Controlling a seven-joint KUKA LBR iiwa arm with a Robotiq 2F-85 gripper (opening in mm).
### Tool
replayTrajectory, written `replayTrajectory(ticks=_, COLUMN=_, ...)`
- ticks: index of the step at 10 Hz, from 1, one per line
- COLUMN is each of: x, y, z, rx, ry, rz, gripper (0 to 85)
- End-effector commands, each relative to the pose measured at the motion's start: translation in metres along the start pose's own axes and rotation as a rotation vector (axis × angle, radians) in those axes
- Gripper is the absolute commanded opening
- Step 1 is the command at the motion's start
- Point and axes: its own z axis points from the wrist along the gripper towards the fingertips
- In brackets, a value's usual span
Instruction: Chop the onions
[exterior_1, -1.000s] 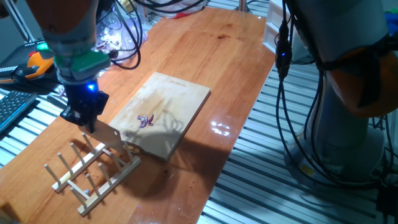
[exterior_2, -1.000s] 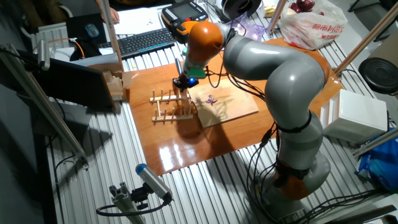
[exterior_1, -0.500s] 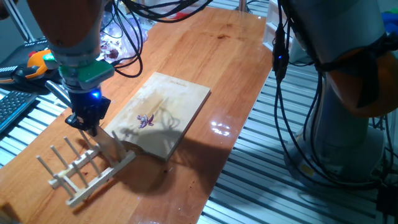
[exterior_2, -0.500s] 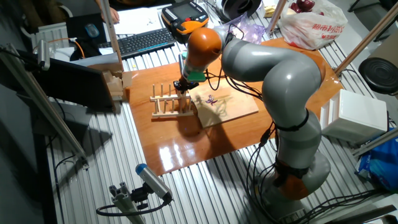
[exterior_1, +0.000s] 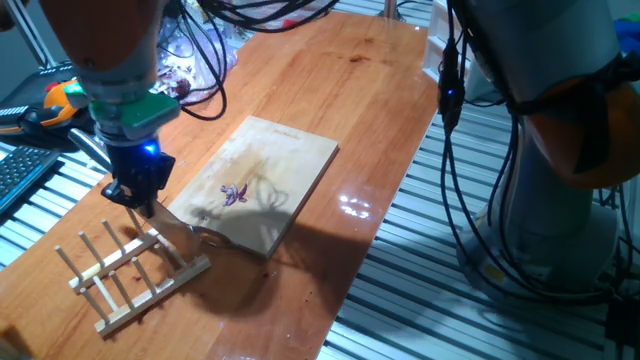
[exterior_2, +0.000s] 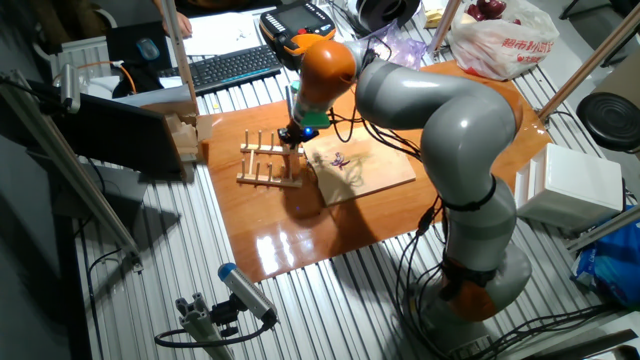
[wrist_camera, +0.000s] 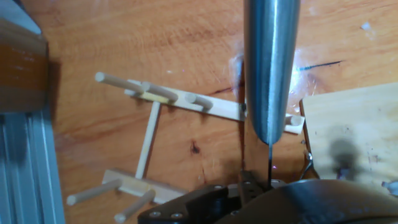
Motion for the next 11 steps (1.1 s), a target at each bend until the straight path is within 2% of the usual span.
replayTrajectory(ticks=1, x=0.001, y=0.001, z=-0.002, rx=0.012, ry=0.008, rz=0.009, gripper=0.0)
replayTrajectory(ticks=2, x=0.001, y=-0.002, z=-0.002, rx=0.04, ry=0.012, rz=0.021, gripper=0.0)
replayTrajectory(ticks=3, x=0.0, y=-0.009, z=-0.001, rx=0.058, ry=0.004, rz=0.035, gripper=0.0)
replayTrajectory(ticks=4, x=-0.001, y=-0.013, z=-0.003, rx=0.069, ry=0.013, rz=0.053, gripper=0.0)
replayTrajectory(ticks=5, x=-0.001, y=-0.015, z=-0.003, rx=0.077, ry=0.033, rz=0.069, gripper=0.0)
replayTrajectory(ticks=6, x=-0.001, y=-0.015, z=-0.003, rx=0.097, ry=0.064, rz=0.083, gripper=0.0)
replayTrajectory(ticks=7, x=-0.001, y=-0.015, z=-0.003, rx=0.102, ry=0.092, rz=0.092, gripper=0.0)
replayTrajectory(ticks=8, x=-0.001, y=-0.015, z=-0.003, rx=0.103, ry=0.104, rz=0.091, gripper=0.0)
replayTrajectory(ticks=9, x=-0.001, y=-0.014, z=-0.002, rx=0.113, ry=0.104, rz=0.088, gripper=0.0)
replayTrajectory(ticks=10, x=0.0, y=-0.012, z=0.001, rx=0.142, ry=0.1, rz=0.086, gripper=0.0)
replayTrajectory(ticks=11, x=0.002, y=-0.01, z=0.006, rx=0.155, ry=0.1, rz=0.095, gripper=0.0)
